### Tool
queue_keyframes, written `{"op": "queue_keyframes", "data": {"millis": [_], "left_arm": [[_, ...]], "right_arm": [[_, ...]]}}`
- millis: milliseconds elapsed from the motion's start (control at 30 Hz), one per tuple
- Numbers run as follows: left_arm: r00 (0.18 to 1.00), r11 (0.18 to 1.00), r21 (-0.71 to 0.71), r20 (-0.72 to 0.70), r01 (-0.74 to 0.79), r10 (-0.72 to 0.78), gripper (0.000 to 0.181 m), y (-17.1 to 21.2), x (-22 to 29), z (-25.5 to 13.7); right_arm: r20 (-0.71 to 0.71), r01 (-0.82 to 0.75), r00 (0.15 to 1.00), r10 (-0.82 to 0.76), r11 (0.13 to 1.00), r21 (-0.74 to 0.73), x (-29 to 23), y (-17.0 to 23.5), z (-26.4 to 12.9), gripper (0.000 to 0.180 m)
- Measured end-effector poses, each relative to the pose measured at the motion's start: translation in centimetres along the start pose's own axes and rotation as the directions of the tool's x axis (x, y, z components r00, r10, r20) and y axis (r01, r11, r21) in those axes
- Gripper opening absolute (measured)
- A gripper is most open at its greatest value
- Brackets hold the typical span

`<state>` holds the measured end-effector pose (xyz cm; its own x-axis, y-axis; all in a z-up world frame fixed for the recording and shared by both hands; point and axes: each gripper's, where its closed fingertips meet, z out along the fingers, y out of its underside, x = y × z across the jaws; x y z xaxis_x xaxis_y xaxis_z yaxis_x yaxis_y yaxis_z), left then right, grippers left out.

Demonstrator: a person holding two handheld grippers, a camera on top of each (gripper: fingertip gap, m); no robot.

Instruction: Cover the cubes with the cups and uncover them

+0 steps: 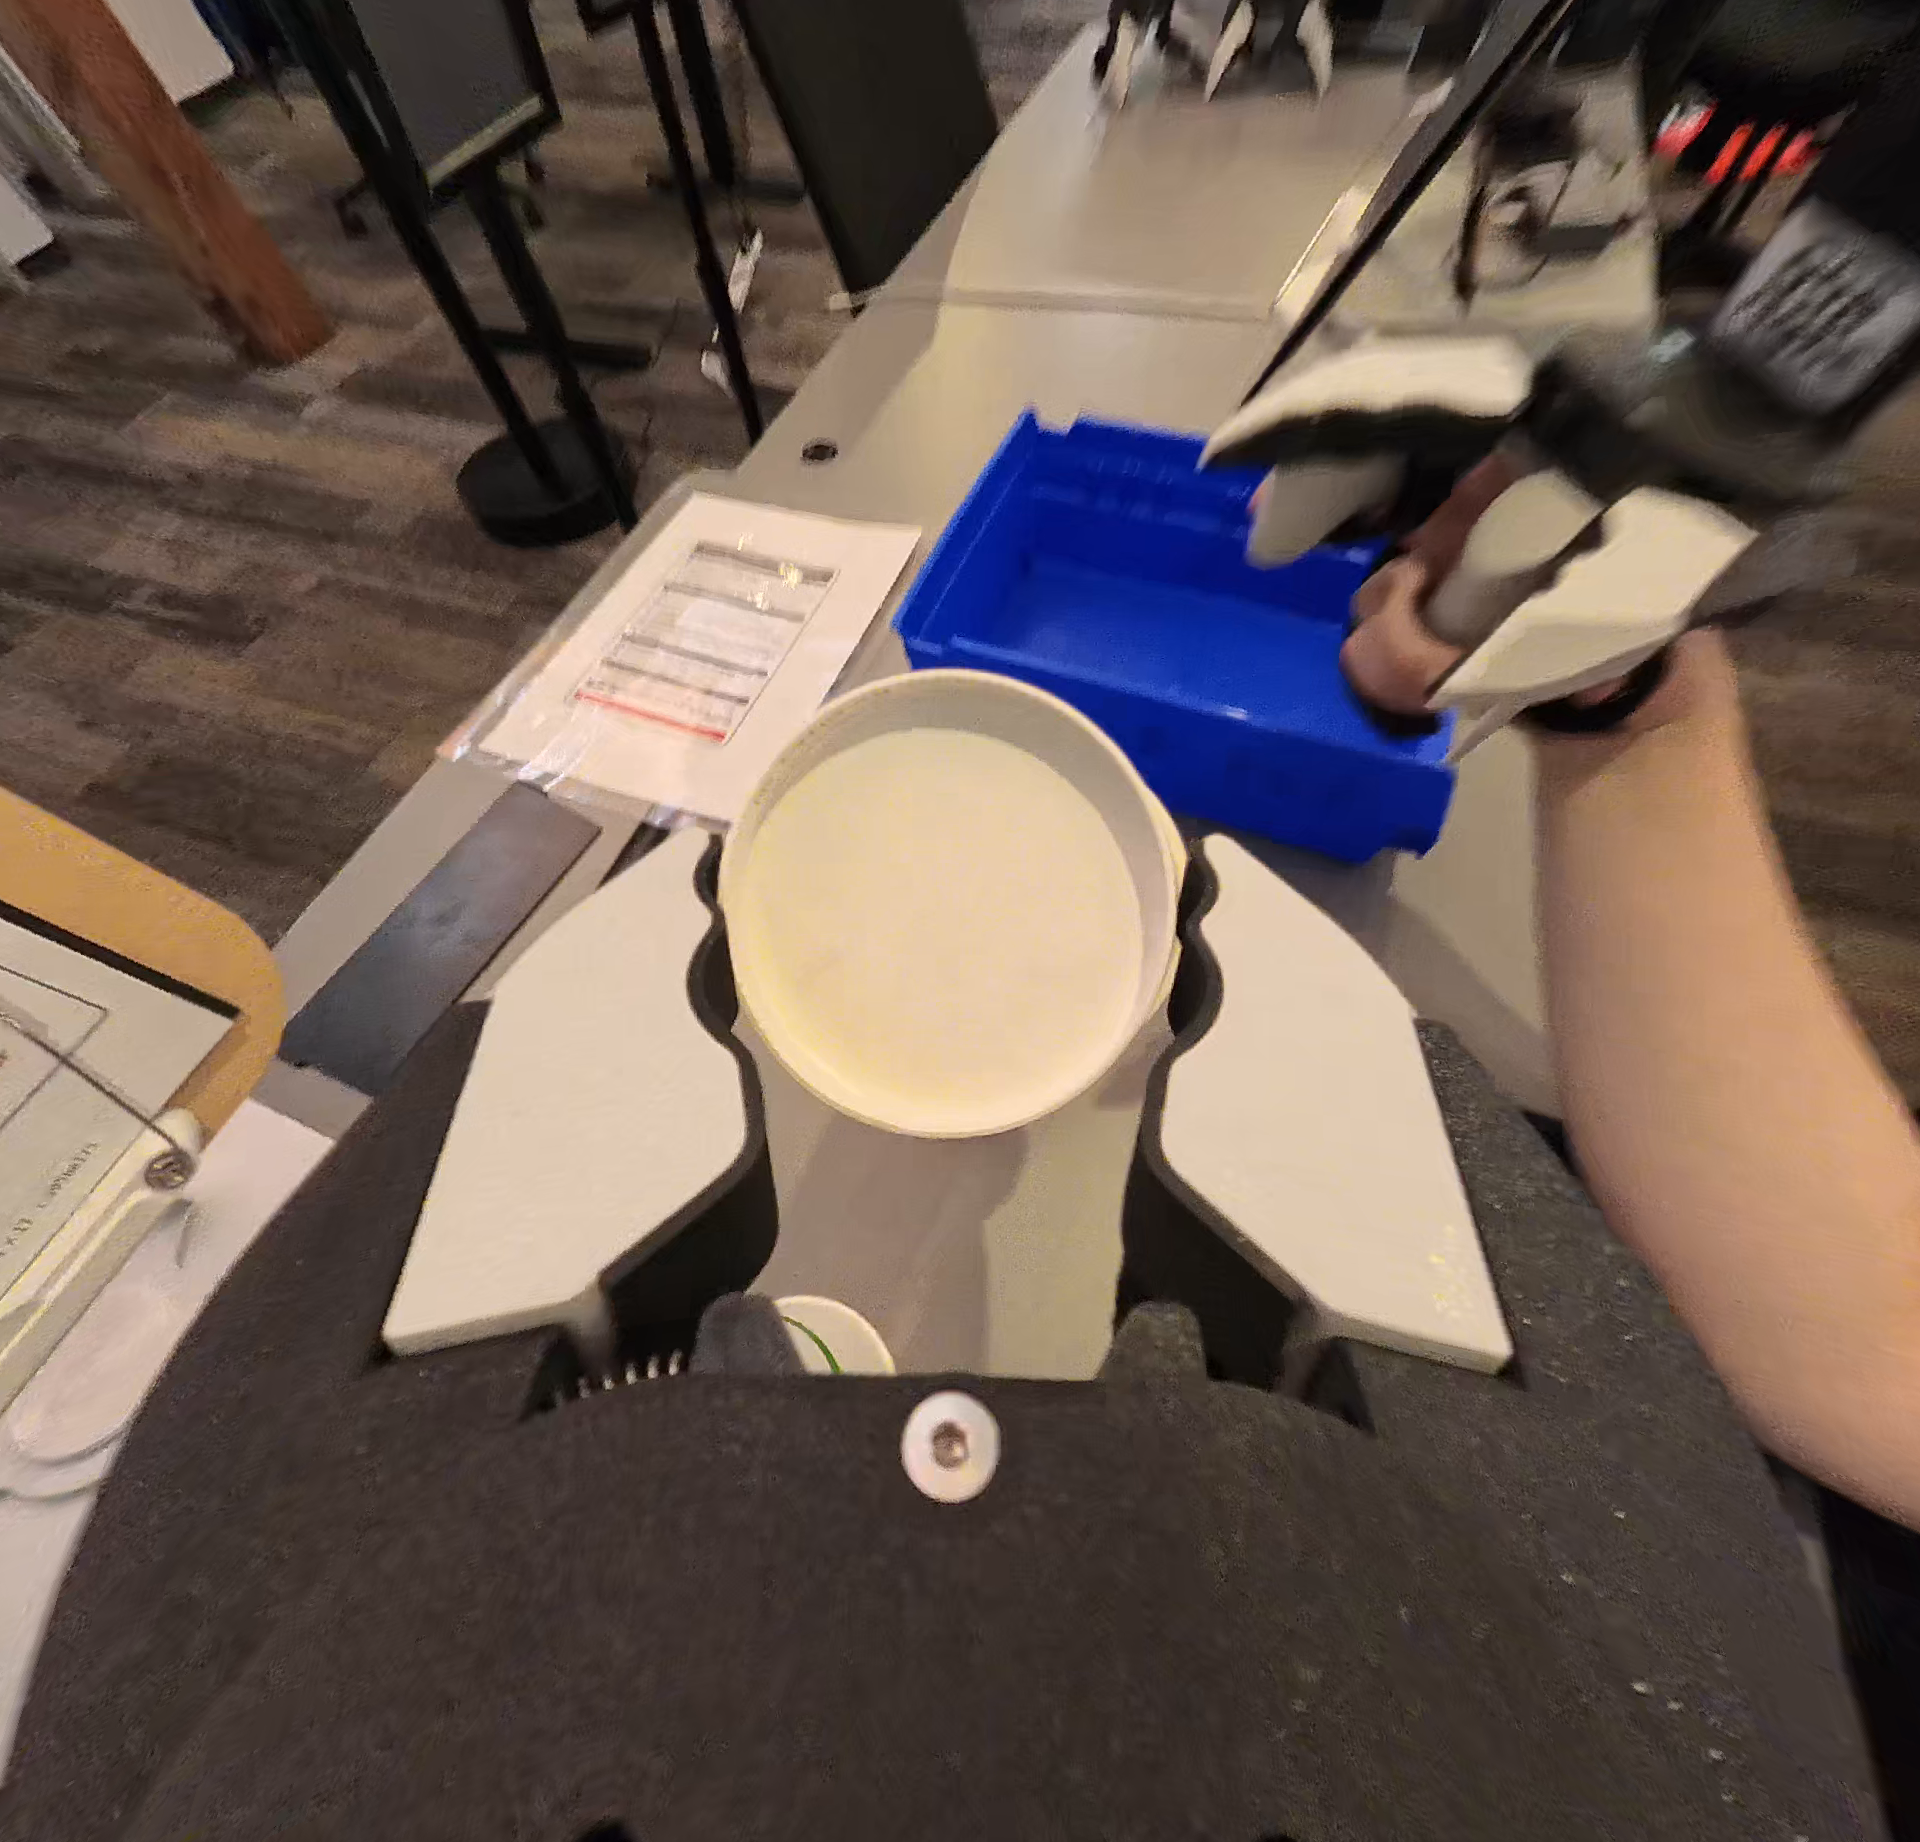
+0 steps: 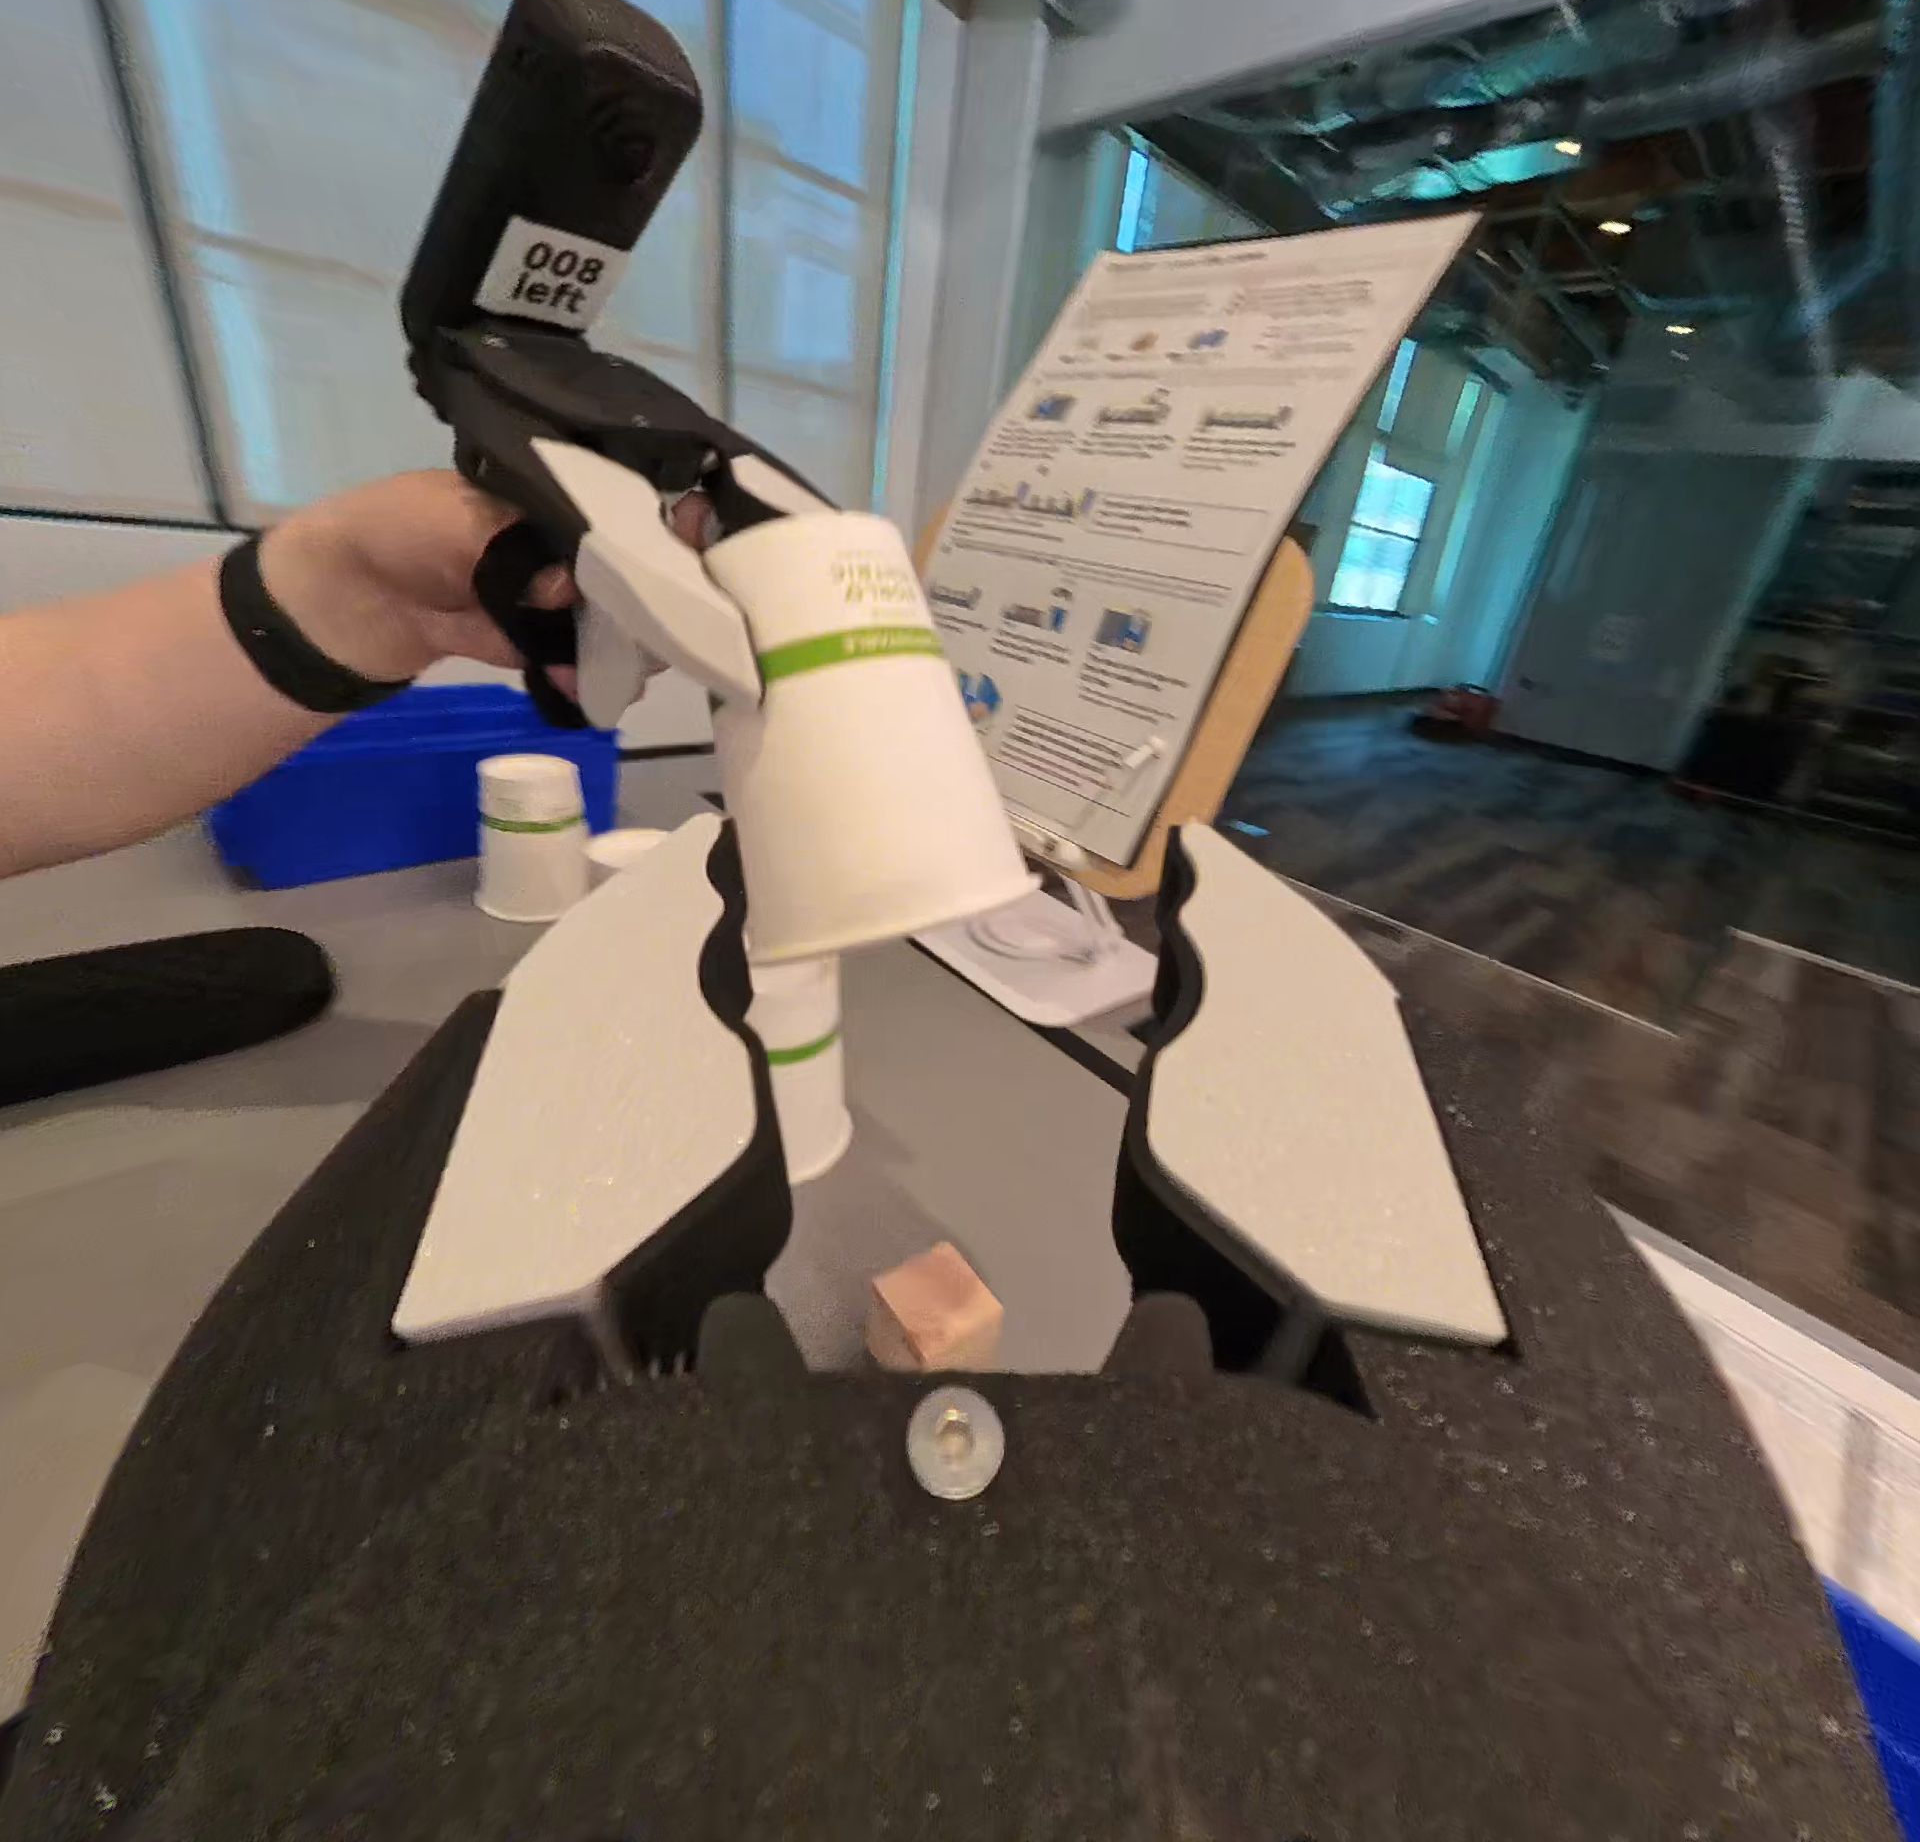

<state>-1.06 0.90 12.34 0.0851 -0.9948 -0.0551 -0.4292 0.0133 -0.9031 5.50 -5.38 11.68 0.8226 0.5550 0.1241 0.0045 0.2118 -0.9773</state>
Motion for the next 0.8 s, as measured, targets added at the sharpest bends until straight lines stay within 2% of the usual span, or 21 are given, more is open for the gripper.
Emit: {"op": "queue_keyframes", "data": {"millis": [167, 233, 333, 533, 700, 800], "left_arm": [[0.999, 0.987, 0.160, -0.026, 0.024, -0.020, 0.082, -3.2, 0.1, -5.4], [1.000, 0.978, 0.208, -0.016, 0.022, -0.020, 0.082, -4.0, -0.1, -7.1], [1.000, 0.966, 0.259, -0.008, 0.020, -0.018, 0.082, -4.7, -0.3, -8.9], [1.000, 0.961, 0.276, -0.006, 0.015, -0.014, 0.082, -4.7, -0.2, -9.8], [1.000, 0.960, 0.280, 0.004, 0.006, -0.008, 0.081, -4.4, -0.3, -9.9], [1.000, 0.955, 0.297, -0.005, 0.016, -0.015, 0.081, -4.5, -0.4, -10.5]], "right_arm": [[0.218, -0.086, 0.974, 0.060, 0.990, 0.113, -2.7, -1.3, 2.1, 0.070], [0.320, -0.111, 0.945, 0.068, 0.987, 0.119, -4.3, -1.7, 2.8, 0.061], [0.409, -0.111, 0.910, 0.063, 0.989, 0.095, -6.3, -1.9, 4.4, 0.060], [0.536, -0.130, 0.842, 0.066, 0.988, 0.082, -10.2, -2.8, 8.7, 0.059], [0.583, -0.206, 0.807, 0.099, 0.971, 0.120, -11.4, -4.0, 10.9, 0.042], [0.605, -0.295, 0.784, 0.141, 0.941, 0.163, -11.0, -5.2, 11.0, 0.024]]}}
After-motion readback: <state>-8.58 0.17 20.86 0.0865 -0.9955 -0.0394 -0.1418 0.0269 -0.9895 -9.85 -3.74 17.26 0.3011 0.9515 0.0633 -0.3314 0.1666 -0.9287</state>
